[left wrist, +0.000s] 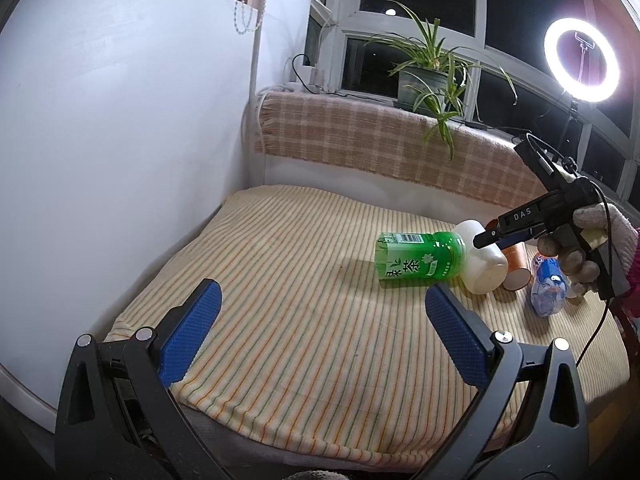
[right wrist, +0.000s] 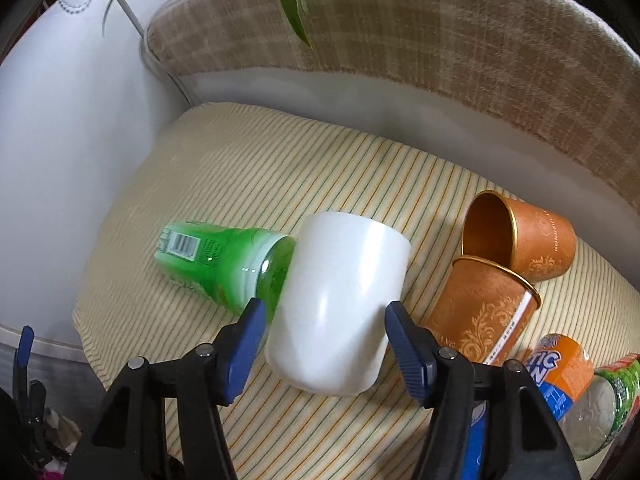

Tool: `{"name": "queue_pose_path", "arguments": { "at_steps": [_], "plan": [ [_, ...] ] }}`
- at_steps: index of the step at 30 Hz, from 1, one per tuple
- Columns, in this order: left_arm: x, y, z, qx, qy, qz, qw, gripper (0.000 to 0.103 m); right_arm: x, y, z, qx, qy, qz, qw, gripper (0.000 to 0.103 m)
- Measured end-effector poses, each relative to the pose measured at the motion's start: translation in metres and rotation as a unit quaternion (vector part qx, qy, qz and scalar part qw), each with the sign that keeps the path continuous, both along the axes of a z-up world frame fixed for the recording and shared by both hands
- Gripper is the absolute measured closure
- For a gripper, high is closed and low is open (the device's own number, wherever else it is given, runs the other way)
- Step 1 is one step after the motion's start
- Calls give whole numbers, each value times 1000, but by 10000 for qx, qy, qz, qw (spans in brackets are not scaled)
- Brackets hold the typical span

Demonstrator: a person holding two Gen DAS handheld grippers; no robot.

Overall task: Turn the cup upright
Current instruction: 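Lift the white cup off the bed with the right gripper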

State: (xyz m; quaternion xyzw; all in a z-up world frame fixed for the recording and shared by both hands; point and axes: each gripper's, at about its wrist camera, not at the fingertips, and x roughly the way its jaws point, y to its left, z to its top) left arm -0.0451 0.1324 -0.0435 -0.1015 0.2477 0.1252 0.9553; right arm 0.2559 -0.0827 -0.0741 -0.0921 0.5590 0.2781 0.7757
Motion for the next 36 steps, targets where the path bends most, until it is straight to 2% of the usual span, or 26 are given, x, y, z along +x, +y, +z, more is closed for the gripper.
{"name": "queue_pose_path", "arguments": {
  "at_steps": [4,12,18,28,36],
  "plan": [
    [0,3,-2,-19,20,56,10000,0,7,1,-6,-71,86,-60,9999,37],
    [3,2,-4,-39,60,73,9999,0,21,-1,-20,112,403,-152,9990,29],
    [4,1,-5,-46,79,100,9999,0,22,-2,-19,211,407,-208,9987,30],
    [5,-6,-4,-11,51,38,10000,0,14,-16,6,360,81,-243,9990,30],
    [7,-15,1,-31,23,-98,9999,0,-28,-35,47,982,-186,-309,9945,30]
  ]
}}
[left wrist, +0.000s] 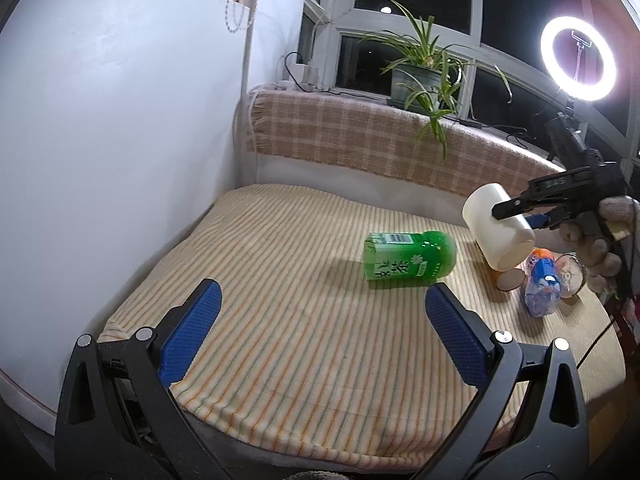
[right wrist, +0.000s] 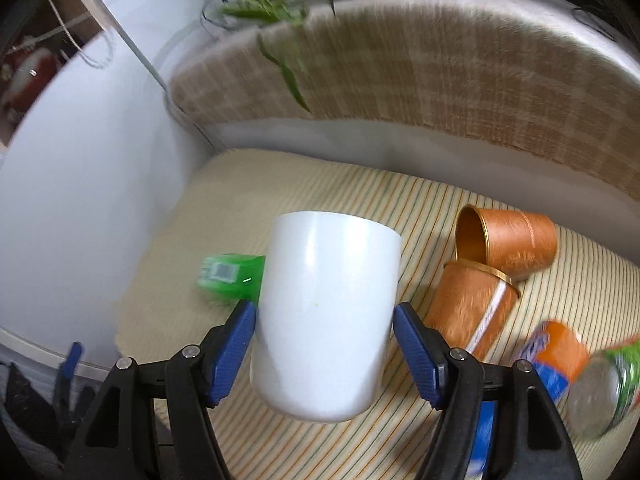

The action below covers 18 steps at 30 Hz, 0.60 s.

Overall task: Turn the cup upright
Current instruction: 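Lift the white cup off the bed with the right gripper, then close the left gripper on the white cup while the right gripper opens and releases it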

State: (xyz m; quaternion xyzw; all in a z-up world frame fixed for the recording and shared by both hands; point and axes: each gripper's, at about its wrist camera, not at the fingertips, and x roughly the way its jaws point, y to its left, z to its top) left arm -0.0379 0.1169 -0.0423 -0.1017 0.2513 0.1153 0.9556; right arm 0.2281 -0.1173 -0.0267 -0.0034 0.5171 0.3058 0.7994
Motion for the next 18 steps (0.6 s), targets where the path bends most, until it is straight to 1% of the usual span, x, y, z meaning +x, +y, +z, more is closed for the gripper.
{"name": "queue_pose_path", "arguments": {
  "at_steps": [3,7,10,13,18],
  "plan": [
    [4,-7,1,-31,20,-137,9999,0,-30,-11,6,320,60,-91,9994,30],
    [7,-16,3,-57,37,-308,9995,0,-67,-21,2,609,145,-146,9979,30],
    [10,-21,4,-119,63,-414,9991,0,-90,-24,-13,723,289,-240,9967,30],
    [11,-26,5,-160,96,-527,9984,0,-108,-22,-32,723,489,-335,9956,30],
    [14,-31,4,-296,210,-692,9969,0,-116,-17,-57,703,631,-504,9943,30]
  ]
}}
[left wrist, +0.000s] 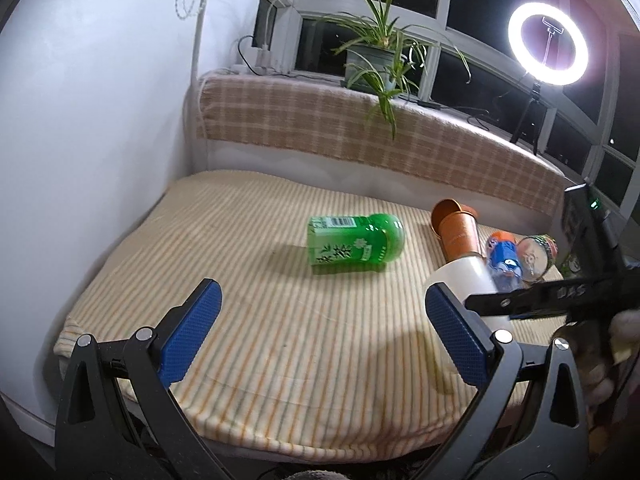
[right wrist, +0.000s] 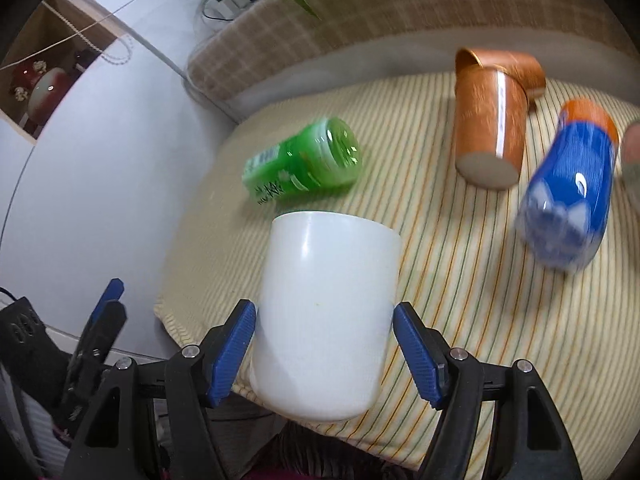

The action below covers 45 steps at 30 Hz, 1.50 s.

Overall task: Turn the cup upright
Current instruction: 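Close the left gripper on the white cup while the right gripper opens and releases it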

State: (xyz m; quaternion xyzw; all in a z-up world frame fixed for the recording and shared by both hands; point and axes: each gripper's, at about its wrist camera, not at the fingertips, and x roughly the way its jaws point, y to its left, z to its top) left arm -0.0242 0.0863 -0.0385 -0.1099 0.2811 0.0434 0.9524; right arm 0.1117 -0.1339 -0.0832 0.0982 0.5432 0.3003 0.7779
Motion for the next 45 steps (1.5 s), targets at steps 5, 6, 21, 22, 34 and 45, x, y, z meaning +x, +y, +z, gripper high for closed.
{"name": "queue_pose_path", "arguments": {
  "at_steps": [5,6,21,22,34,45],
  "plan": [
    [3,0,-3,-215,163,-164,9995,0,3,1,-17,-68,130,-261,9996,30],
    [4,-1,-4,-230,181,-185,9994,0,3,-1,-18,-81,122,-318,9994,30],
    [23,-13,-5,-587,632,-890,9923,2,-2,-16,-5,-13,-336,-442,9985,21],
    [26,-14,-6,-643,685,-960,9909,2,-5,-21,0,31,-435,-460,9980,21],
    [90,-35,-21,-2016,1900,-2024,9393,14,-59,-115,24,26,-1010,-1314,9862,20],
    [136,-64,-50,-2368,2657,-2235,9074,15,-79,-157,13,235,-793,-1794,9803,20]
  ]
}}
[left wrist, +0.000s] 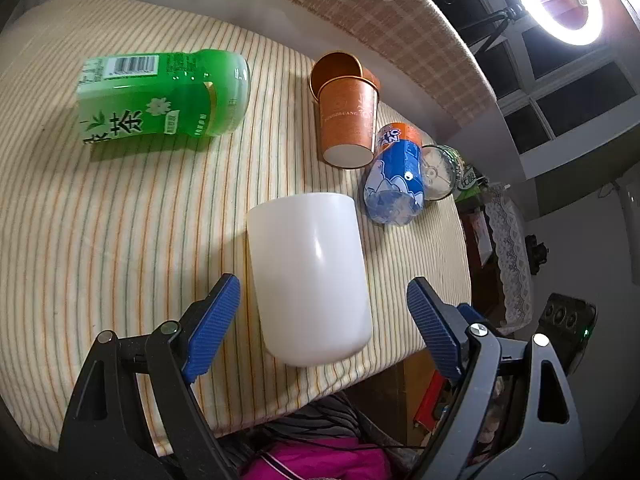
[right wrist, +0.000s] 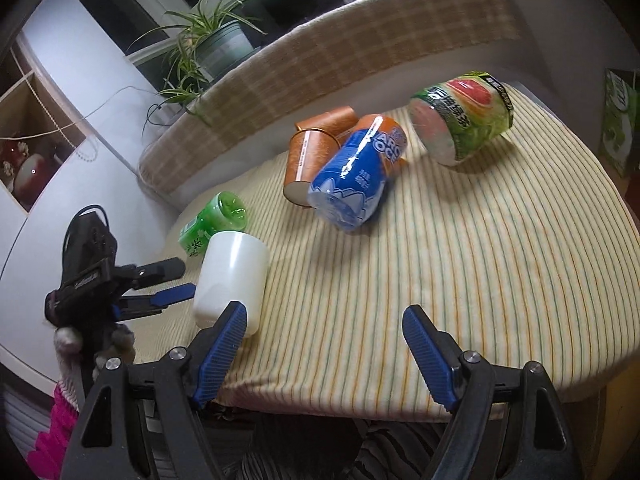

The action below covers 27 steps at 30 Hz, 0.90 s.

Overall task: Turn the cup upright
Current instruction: 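Close the left gripper on the white cup while the right gripper opens and releases it, then rotate the white cup with the left gripper until its opening faces up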

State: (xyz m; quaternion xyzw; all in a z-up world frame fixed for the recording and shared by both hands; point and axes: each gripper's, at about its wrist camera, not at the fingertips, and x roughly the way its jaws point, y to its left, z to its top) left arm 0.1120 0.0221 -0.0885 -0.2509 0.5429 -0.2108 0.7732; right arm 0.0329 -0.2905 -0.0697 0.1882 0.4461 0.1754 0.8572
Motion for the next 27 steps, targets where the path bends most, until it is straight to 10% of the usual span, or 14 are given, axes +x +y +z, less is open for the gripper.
{"name": "queue_pose_path", "arguments": {
  "at_steps": [27],
  "plan": [
    [29,-10,-29,-60,472,-130,9988,24,3,-2,-10,63,119,-31,9999,20]
  ]
}}
